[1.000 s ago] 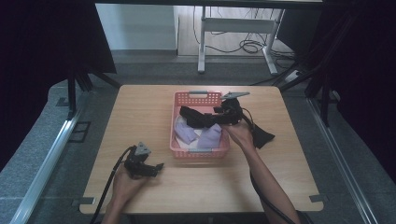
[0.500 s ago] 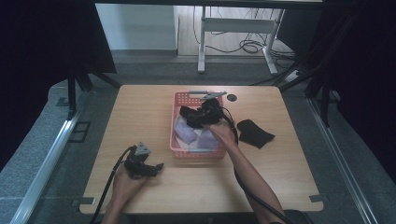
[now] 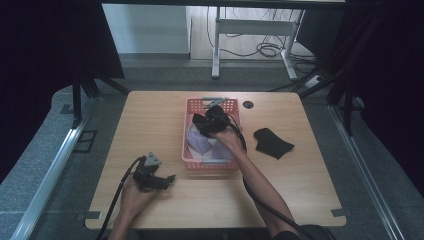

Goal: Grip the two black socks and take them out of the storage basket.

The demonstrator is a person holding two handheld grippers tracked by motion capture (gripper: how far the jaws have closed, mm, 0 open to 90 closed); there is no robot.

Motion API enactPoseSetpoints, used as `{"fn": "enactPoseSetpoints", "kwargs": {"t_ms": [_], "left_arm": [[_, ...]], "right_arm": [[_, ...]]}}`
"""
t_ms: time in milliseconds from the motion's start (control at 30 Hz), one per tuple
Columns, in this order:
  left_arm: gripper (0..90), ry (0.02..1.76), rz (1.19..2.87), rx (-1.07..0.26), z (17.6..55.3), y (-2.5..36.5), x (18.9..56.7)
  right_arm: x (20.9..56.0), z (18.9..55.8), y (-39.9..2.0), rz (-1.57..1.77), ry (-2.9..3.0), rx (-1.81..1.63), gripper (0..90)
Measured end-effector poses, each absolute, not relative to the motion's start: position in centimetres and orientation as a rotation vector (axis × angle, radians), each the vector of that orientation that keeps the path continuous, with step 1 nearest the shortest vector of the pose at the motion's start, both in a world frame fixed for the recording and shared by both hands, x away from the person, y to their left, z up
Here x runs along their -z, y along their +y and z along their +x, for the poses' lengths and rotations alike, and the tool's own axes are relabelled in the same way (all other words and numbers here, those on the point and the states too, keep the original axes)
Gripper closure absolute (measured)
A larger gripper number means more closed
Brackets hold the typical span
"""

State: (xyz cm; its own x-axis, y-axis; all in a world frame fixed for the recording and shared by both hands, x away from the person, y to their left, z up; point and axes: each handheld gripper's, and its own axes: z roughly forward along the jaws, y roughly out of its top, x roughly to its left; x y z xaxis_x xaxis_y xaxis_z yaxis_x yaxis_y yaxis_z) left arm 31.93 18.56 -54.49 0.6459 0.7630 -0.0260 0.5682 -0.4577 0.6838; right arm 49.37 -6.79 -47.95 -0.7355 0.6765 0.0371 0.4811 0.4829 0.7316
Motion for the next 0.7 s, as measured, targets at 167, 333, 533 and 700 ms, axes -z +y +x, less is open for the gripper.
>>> {"fn": "enactPoseSetpoints", "kwargs": {"t_ms": [167, 333, 533, 700], "left_arm": [[12.5, 1.029, 2.195, -0.375, 31.9, 18.6, 54.5], [12.5, 1.029, 2.194, -0.375, 31.9, 18.6, 54.5], [12.5, 1.029, 2.195, -0.375, 31.9, 18.6, 54.5], [12.5, 1.029, 2.192, -0.374, 31.9, 18.6, 54.5]], "right_arm": [[48.7, 50.2, -6.2, 0.996, 2.482, -0.999, 45.7], [48.6, 50.7, -6.3, 1.035, 2.484, -0.971, 69.7], [48.2, 50.6, -6.8, 1.098, 2.471, -0.991, 86.4], [47.5, 50.3, -7.4, 1.112, 2.45, -1.021, 87.0]]}}
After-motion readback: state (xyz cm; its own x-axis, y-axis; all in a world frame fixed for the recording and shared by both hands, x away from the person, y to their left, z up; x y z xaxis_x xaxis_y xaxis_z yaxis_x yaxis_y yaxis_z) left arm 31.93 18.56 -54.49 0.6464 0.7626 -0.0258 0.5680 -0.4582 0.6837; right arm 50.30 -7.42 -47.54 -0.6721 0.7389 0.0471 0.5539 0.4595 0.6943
